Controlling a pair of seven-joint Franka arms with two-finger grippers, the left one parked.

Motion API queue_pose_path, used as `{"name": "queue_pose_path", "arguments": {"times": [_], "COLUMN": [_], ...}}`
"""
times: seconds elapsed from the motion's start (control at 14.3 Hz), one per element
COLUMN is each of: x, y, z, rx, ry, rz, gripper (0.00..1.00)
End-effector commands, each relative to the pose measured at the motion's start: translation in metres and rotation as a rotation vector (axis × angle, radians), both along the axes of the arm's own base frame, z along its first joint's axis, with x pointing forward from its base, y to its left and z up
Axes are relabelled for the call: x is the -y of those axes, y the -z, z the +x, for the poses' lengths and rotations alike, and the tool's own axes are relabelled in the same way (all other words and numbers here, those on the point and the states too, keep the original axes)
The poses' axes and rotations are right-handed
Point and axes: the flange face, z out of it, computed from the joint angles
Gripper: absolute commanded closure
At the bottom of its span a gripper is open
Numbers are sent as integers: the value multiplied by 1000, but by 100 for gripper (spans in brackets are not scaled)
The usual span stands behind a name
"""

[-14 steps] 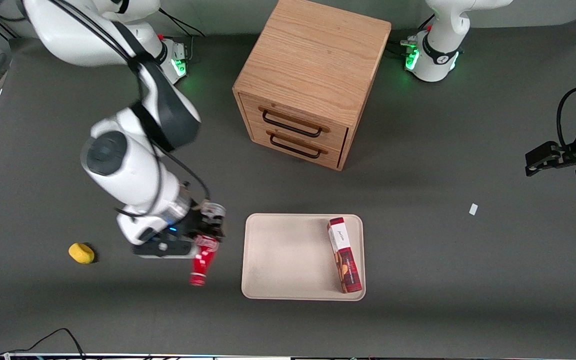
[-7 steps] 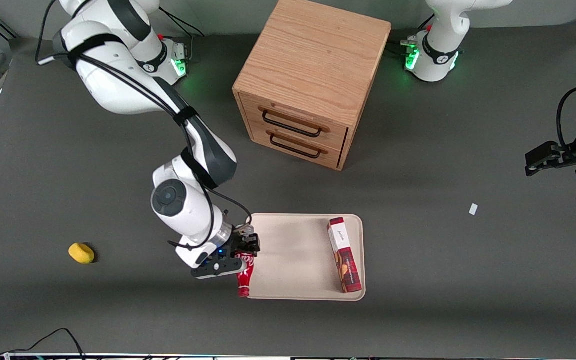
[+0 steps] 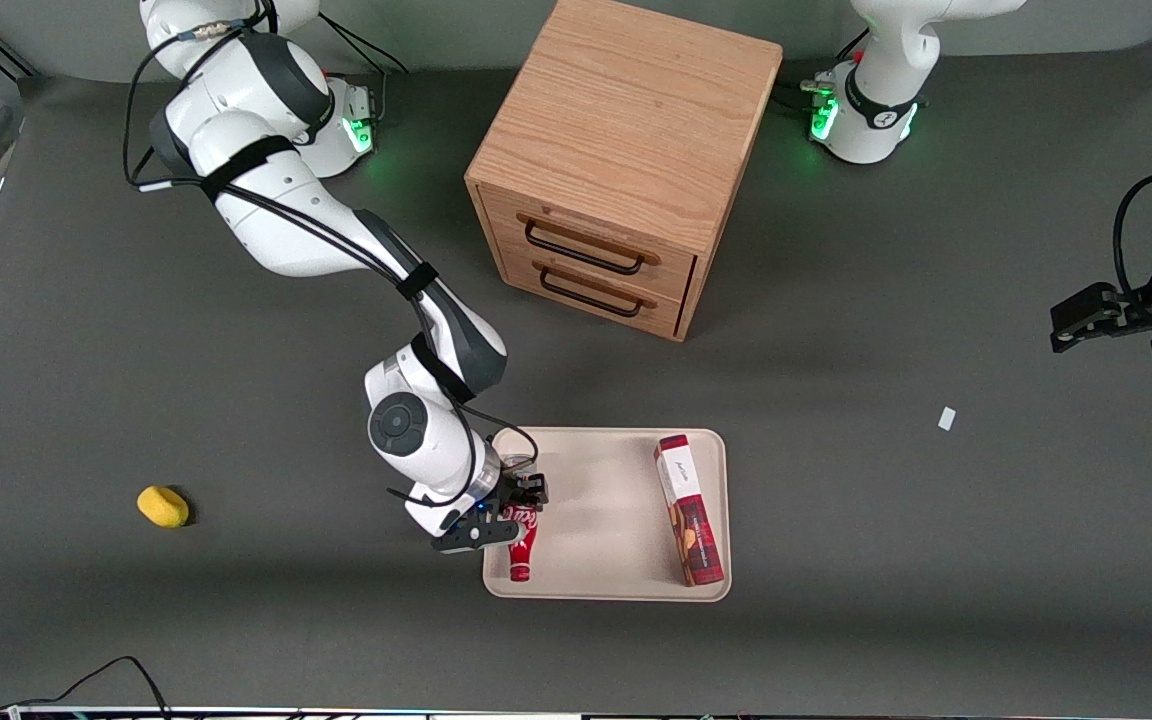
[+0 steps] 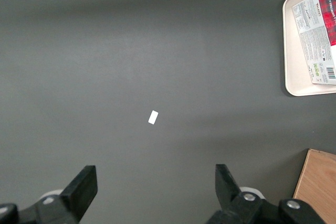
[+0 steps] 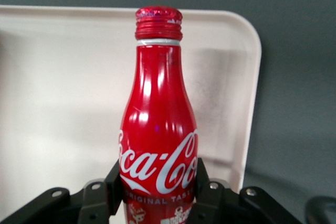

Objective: Place coke bottle on tray
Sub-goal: 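Lower the bottle onto the tray beside the red package, then open the right gripper and raise it away from the tray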

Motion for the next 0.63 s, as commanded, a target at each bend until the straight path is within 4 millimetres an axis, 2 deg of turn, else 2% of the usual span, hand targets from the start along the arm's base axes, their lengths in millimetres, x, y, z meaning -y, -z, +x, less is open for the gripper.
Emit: {"name": "queue_pose_path", "arguments": {"times": [0.0,0.14,0.28,0.56], "x": [-5,-3,-3,9], "y": [-6,-6,-8,-16], "z": [6,7,8,9], "rx": [41,47,51,53], "ry": [35,36,37,42], "rz": [27,23,24,13], "gripper": [38,28,0,0]}}
